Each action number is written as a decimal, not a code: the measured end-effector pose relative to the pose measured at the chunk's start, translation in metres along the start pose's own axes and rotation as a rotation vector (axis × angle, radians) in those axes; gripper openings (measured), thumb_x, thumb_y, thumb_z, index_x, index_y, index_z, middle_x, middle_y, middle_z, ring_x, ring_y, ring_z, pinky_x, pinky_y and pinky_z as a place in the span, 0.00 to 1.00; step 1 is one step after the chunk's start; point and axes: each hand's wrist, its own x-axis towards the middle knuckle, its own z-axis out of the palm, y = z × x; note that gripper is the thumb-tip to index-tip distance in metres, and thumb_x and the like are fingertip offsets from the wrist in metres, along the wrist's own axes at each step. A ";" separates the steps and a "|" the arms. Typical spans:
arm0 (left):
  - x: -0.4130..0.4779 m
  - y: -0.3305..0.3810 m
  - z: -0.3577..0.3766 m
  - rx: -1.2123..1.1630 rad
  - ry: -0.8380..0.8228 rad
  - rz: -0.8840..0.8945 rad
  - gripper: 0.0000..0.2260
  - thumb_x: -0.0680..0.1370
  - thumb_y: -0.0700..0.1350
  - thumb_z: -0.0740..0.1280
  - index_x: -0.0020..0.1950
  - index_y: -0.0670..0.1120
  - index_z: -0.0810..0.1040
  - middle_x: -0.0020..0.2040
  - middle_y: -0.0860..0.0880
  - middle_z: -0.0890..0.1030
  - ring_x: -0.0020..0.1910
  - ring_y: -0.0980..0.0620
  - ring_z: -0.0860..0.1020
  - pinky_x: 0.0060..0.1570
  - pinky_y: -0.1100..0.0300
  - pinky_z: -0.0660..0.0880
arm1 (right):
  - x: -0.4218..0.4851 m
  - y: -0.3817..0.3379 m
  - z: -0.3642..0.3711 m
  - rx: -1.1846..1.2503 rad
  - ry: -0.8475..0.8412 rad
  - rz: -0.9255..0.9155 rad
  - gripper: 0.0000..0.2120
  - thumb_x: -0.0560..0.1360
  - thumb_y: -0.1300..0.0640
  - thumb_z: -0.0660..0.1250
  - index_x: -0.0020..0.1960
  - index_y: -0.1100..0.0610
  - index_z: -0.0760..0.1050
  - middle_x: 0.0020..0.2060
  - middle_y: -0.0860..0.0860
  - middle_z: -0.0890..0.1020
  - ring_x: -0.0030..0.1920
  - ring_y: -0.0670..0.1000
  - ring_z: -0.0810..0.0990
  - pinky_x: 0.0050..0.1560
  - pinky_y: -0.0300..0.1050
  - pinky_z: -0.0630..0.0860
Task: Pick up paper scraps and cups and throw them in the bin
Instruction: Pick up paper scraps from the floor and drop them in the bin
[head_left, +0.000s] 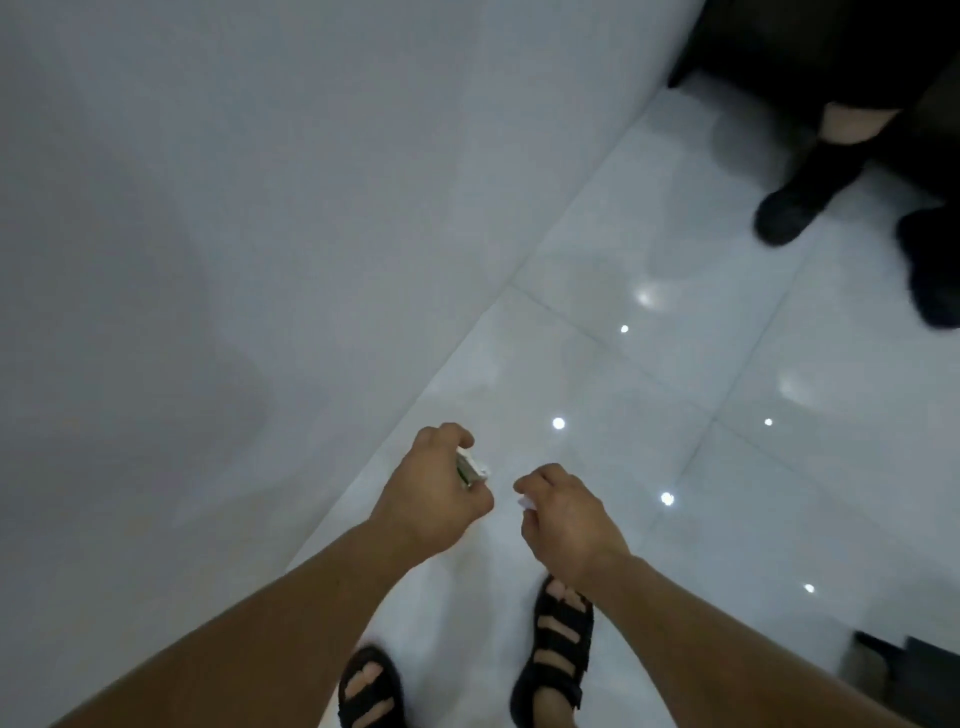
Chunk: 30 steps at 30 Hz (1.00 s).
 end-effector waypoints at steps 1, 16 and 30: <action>-0.010 0.022 -0.011 0.006 -0.002 0.025 0.21 0.72 0.45 0.71 0.64 0.51 0.70 0.56 0.55 0.68 0.47 0.56 0.72 0.43 0.67 0.68 | -0.015 -0.008 -0.025 0.010 0.033 0.005 0.18 0.81 0.57 0.57 0.70 0.52 0.70 0.65 0.49 0.71 0.60 0.51 0.73 0.57 0.42 0.71; -0.264 0.180 -0.116 0.162 -0.241 0.374 0.22 0.72 0.45 0.71 0.64 0.48 0.70 0.54 0.52 0.69 0.40 0.58 0.75 0.31 0.71 0.67 | -0.367 -0.146 -0.161 0.119 0.330 0.382 0.18 0.82 0.57 0.54 0.70 0.53 0.70 0.64 0.50 0.72 0.61 0.51 0.73 0.61 0.44 0.71; -0.556 0.273 0.060 0.467 -0.641 0.914 0.15 0.70 0.45 0.71 0.53 0.52 0.70 0.51 0.52 0.71 0.40 0.57 0.75 0.31 0.69 0.69 | -0.725 -0.136 -0.043 0.382 0.726 0.990 0.15 0.80 0.55 0.56 0.64 0.53 0.73 0.61 0.53 0.74 0.60 0.55 0.74 0.57 0.44 0.71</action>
